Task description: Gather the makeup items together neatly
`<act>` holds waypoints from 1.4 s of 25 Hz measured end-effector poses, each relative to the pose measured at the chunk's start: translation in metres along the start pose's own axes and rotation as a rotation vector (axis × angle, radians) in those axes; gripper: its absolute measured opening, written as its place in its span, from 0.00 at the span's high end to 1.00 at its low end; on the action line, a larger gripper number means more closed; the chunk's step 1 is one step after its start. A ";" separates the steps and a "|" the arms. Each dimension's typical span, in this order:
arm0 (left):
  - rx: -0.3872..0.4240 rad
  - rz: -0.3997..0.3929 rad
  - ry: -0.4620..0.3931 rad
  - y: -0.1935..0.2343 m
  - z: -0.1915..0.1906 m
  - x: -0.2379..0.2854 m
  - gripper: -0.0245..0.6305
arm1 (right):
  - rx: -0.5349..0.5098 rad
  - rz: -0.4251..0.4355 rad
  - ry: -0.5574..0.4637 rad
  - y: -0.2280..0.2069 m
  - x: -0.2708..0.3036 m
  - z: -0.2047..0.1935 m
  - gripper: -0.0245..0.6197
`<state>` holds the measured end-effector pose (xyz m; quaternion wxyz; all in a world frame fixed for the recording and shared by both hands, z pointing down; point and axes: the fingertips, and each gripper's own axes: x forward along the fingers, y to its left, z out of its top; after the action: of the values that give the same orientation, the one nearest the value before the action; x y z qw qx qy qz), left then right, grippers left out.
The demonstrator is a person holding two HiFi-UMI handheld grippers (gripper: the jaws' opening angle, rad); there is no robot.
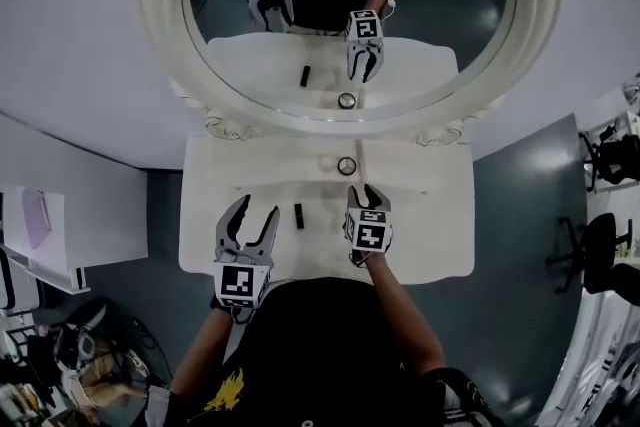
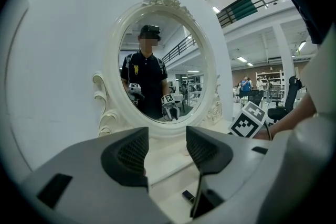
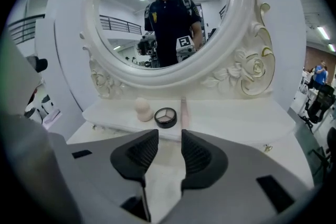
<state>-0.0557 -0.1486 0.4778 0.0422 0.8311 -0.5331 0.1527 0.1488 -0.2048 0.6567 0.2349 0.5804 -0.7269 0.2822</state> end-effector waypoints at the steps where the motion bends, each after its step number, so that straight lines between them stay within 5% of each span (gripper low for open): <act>1: -0.007 0.009 0.006 0.001 -0.003 -0.005 0.61 | -0.014 0.015 0.015 0.009 0.001 -0.007 0.72; 13: -0.081 0.180 0.114 0.036 -0.056 -0.074 0.61 | -0.263 0.287 0.260 0.145 0.035 -0.106 0.73; 22: -0.108 0.299 0.157 0.056 -0.073 -0.103 0.61 | -0.360 0.349 0.393 0.169 0.052 -0.144 0.73; 26: -0.116 0.297 0.143 0.054 -0.070 -0.098 0.61 | -0.394 0.320 0.392 0.164 0.054 -0.137 0.80; 35: -0.094 0.233 0.137 0.038 -0.063 -0.083 0.61 | -0.267 0.304 0.255 0.158 0.037 -0.067 0.80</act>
<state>-0.1346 -0.0777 0.5090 0.0990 0.7482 -0.6286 0.1878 -0.0127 -0.1592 0.7083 0.3542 0.3876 -0.8012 0.2870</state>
